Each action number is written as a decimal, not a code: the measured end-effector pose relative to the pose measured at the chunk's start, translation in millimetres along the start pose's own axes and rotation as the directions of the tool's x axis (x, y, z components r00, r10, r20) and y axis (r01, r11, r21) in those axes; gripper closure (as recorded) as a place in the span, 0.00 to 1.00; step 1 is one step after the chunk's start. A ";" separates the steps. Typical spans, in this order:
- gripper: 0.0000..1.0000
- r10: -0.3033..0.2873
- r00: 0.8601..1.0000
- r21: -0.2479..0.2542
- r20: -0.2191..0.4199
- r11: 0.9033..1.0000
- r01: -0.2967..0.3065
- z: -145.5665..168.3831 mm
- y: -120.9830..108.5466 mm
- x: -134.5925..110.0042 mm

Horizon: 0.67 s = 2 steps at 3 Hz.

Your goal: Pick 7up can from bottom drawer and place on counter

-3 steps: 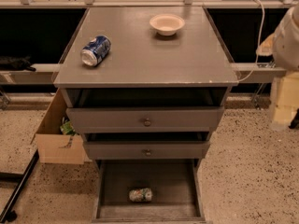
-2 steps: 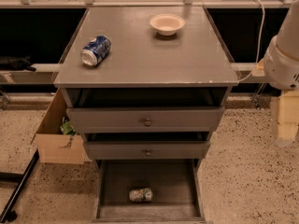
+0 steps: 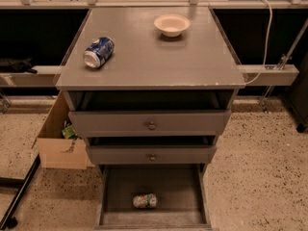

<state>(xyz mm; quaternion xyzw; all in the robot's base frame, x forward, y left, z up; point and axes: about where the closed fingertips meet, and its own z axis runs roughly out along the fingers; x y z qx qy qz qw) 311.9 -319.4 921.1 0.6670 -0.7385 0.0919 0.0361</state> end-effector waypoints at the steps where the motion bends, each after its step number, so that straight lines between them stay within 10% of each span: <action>1: 0.00 0.068 0.997 0.063 -0.039 0.996 -0.065 -27.0 65.9 51.7; 2: 0.00 0.059 0.998 0.078 -0.035 0.995 -0.056 -27.5 56.1 45.8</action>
Offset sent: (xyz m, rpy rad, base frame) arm -0.0593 -0.0319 0.0217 -0.0314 -0.0466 -0.0499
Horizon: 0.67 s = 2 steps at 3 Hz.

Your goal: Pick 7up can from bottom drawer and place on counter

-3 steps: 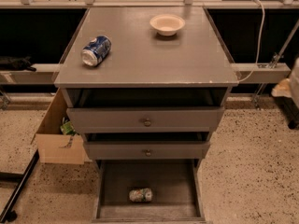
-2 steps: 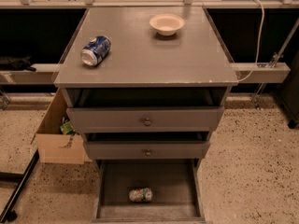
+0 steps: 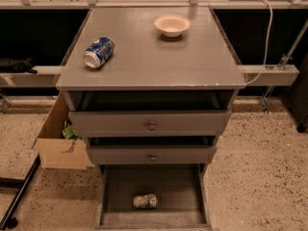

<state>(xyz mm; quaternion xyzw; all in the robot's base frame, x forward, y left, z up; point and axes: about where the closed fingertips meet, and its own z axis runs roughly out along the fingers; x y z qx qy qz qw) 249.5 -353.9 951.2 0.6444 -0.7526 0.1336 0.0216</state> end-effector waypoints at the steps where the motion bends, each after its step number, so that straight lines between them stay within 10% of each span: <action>1: 0.00 -0.078 0.993 0.035 -0.083 0.996 0.081 -24.2 0.2 -4.1; 2: 0.00 -0.130 0.981 0.074 -0.146 0.987 0.141 -43.6 1.3 -10.9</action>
Offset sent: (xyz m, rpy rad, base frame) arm -0.0354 0.0954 -0.0110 -0.4144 0.2138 0.4109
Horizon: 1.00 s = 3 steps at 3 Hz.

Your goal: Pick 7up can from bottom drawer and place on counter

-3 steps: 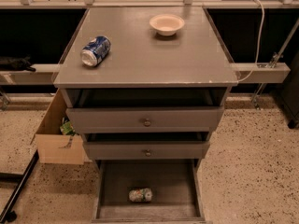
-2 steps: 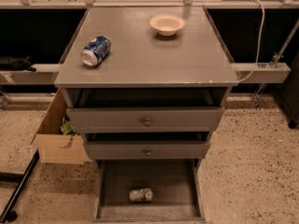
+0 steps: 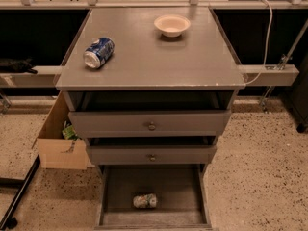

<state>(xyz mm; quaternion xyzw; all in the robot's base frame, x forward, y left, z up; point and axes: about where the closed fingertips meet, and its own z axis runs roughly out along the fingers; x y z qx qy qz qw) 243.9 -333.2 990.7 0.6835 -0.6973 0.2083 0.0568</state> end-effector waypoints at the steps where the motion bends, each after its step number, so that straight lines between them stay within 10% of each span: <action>1: 0.00 -0.001 1.000 0.000 0.000 1.000 0.001 0.1 -0.1 -0.6; 3: 0.00 -0.001 1.000 0.000 0.000 1.000 0.001 0.1 -0.1 -0.6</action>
Offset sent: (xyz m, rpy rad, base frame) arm 0.0217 0.2343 -0.1994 -0.2242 0.4437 0.4109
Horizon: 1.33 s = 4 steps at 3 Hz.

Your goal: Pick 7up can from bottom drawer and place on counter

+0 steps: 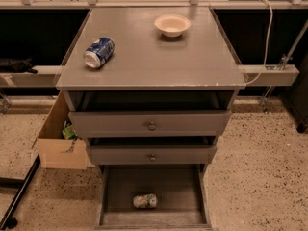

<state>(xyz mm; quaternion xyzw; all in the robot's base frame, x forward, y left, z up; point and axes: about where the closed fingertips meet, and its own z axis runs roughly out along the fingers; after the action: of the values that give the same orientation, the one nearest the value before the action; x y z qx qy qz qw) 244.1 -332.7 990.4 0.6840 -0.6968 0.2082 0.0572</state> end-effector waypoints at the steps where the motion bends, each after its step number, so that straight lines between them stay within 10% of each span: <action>1: 0.00 0.000 1.000 0.000 0.000 1.000 0.000 0.0 0.0 0.0; 4: 0.00 0.000 1.000 0.000 0.000 1.000 0.000 0.0 0.0 0.0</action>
Offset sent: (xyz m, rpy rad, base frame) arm 0.1730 0.1722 -0.0701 -0.0459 0.2291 0.2477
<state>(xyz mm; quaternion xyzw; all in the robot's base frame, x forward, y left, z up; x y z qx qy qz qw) 244.1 -332.7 990.4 0.6840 -0.6968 0.2082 0.0572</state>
